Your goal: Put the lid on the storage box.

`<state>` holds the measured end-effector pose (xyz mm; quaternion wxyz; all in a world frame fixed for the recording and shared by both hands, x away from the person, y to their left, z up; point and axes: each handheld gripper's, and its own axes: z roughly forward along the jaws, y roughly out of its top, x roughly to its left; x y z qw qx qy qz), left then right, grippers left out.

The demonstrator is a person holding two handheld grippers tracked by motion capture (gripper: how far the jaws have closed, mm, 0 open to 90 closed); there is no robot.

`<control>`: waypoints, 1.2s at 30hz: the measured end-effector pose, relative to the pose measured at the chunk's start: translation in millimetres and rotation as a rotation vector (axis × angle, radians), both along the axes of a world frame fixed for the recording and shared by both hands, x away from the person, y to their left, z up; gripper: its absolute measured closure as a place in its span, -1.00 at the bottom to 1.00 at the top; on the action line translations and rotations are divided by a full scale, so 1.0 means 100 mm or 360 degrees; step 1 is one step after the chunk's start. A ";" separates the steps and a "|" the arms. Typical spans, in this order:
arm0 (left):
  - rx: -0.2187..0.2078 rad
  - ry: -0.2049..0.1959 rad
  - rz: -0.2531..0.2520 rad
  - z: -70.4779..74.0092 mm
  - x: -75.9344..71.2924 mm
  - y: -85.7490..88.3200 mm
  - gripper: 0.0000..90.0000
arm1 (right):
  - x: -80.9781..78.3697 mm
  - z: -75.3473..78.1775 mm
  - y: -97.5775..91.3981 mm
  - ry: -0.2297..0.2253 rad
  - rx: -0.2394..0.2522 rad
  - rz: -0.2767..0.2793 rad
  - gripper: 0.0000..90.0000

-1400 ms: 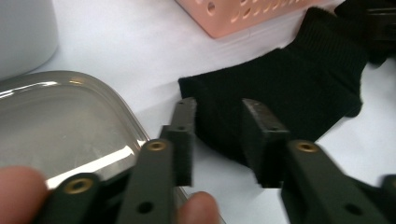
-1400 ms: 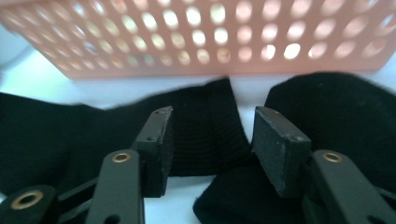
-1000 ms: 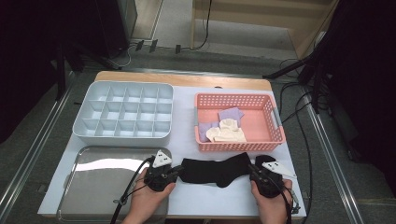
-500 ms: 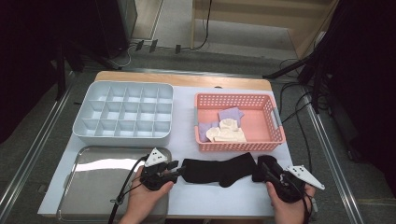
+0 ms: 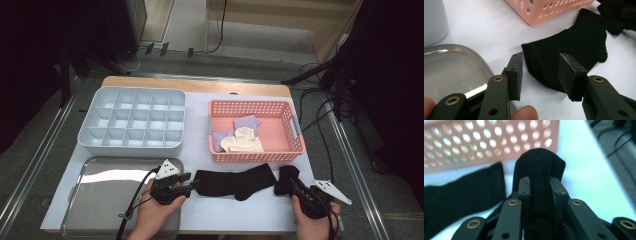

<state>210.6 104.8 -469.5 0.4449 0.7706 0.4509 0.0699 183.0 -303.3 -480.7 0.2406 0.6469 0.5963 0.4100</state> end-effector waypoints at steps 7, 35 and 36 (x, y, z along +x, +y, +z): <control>0.0004 -0.0002 0.0002 -0.02 0.00 -0.01 0.34 | -0.13 0.26 0.18 -0.0191 0.0028 0.0097 0.66; -0.0029 -0.0042 -0.0006 0.03 -0.04 -0.02 0.33 | -0.32 0.18 1.45 -0.0176 0.0092 0.0808 0.22; -0.0032 -0.0043 -0.0009 0.03 -0.04 -0.01 0.33 | -0.33 0.19 1.46 -0.0193 0.0102 0.0820 0.21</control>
